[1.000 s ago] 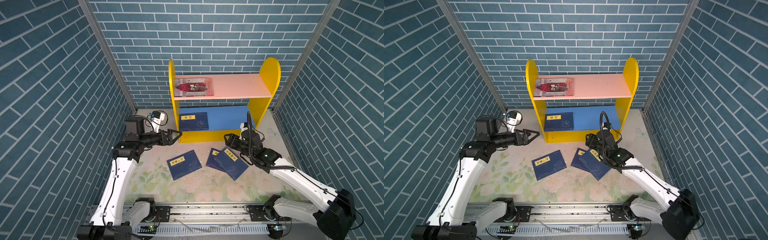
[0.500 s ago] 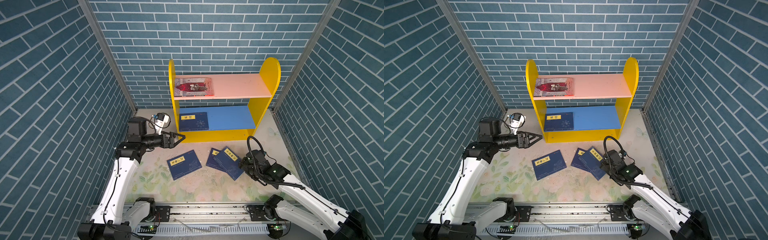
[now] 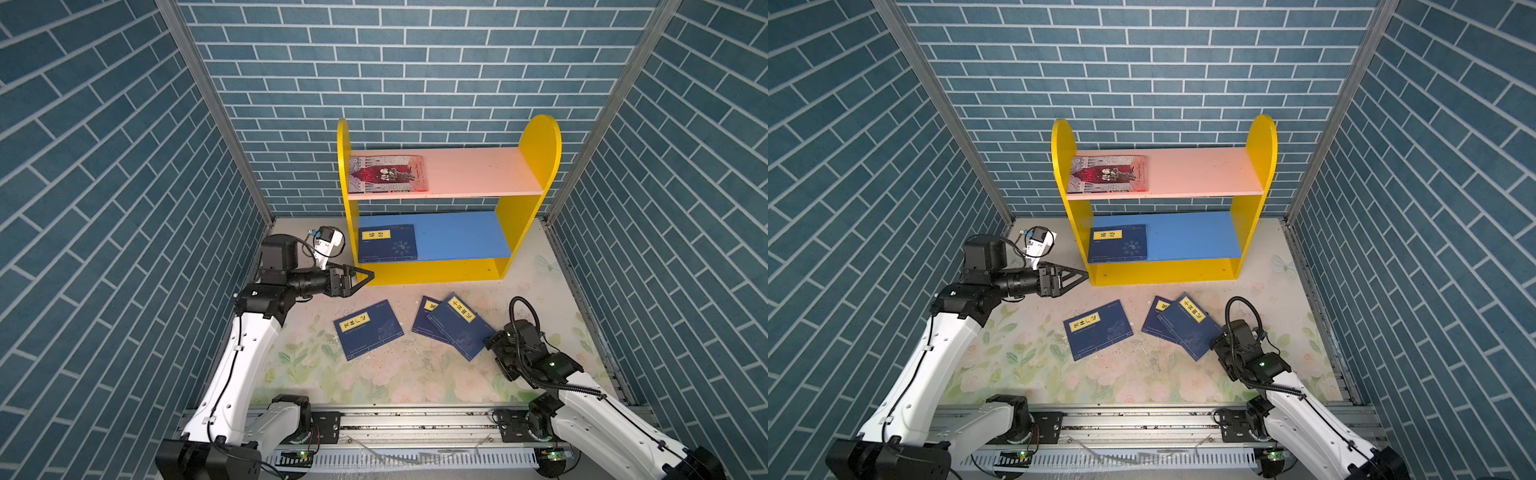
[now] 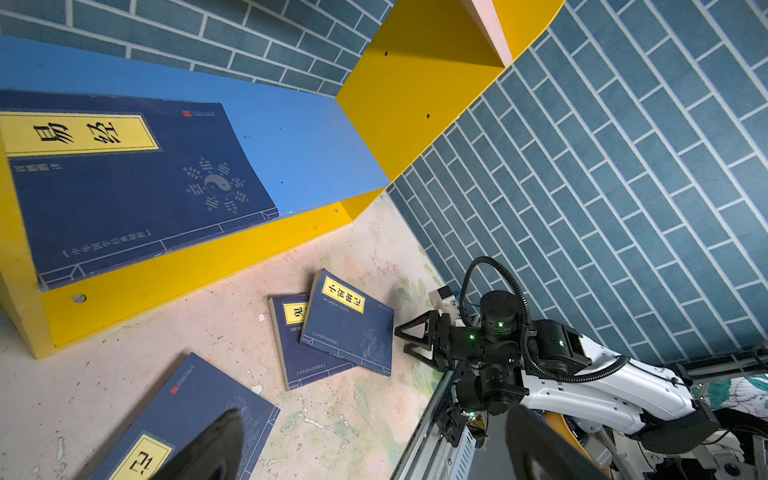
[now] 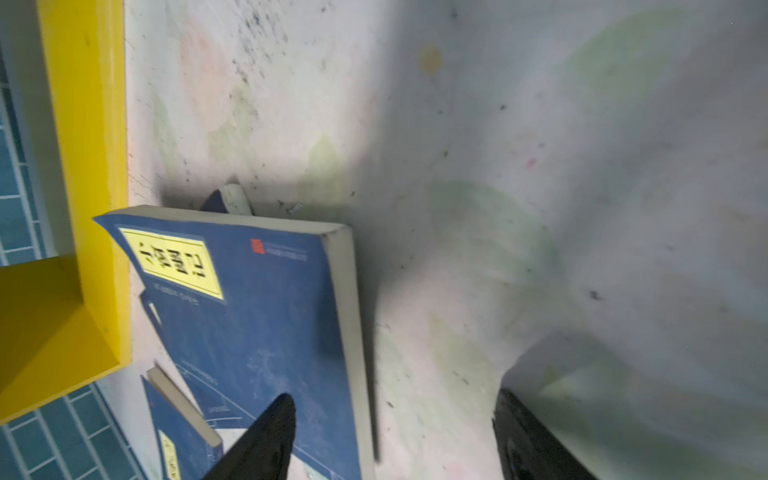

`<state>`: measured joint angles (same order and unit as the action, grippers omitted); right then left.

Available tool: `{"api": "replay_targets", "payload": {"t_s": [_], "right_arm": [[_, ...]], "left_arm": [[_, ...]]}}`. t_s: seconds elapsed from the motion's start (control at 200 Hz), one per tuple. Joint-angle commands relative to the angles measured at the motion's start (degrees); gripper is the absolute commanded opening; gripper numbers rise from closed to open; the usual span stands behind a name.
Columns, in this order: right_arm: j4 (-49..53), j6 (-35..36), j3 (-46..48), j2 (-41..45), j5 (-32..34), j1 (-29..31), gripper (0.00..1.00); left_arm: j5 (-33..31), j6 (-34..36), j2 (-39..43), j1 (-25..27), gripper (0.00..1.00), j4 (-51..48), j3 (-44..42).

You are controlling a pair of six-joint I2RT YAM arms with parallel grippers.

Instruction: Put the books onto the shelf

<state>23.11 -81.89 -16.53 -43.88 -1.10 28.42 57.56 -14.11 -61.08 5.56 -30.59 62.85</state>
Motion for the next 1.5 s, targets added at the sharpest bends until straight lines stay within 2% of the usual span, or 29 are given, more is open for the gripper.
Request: {"api": "replay_targets", "payload": {"t_s": [0.0,0.455,0.615,0.77,0.91,1.17,1.411,1.496], "right_arm": [[-5.4,-0.3,0.7,-3.3,-3.6,-1.4,0.76],[-13.6,1.1,6.1,-7.5,-6.6,-6.6,0.74],[-16.7,2.9,7.6,-9.4,-7.2,-7.6,0.71],[-19.8,3.3,9.7,-9.4,-6.9,-8.2,0.68],[-19.6,6.6,10.0,-7.7,-6.0,-8.5,0.65],[-18.8,8.3,11.8,-3.4,-5.3,-8.7,0.61],[-23.2,10.1,13.0,-3.7,-7.4,-8.7,0.6],[-24.6,10.2,13.7,-4.4,-8.2,-8.7,0.6]], "left_arm": [[0.2,0.1,-0.3,0.3,1.0,1.8,-0.8],[-1.0,-1.5,-0.9,0.4,1.0,3.7,-1.4],[-1.0,-1.3,-1.3,2.4,1.0,5.8,-3.2],[-2.8,1.6,-2.9,9.6,1.0,5.6,-4.8],[-2.9,4.3,-6.2,16.5,1.0,7.0,-5.6],[-6.0,11.2,-15.9,25.9,1.0,8.3,-4.5],[-13.1,12.1,-26.7,34.0,1.0,15.9,-1.9],[-17.6,10.6,-29.6,35.7,1.0,18.9,-1.8]]}}
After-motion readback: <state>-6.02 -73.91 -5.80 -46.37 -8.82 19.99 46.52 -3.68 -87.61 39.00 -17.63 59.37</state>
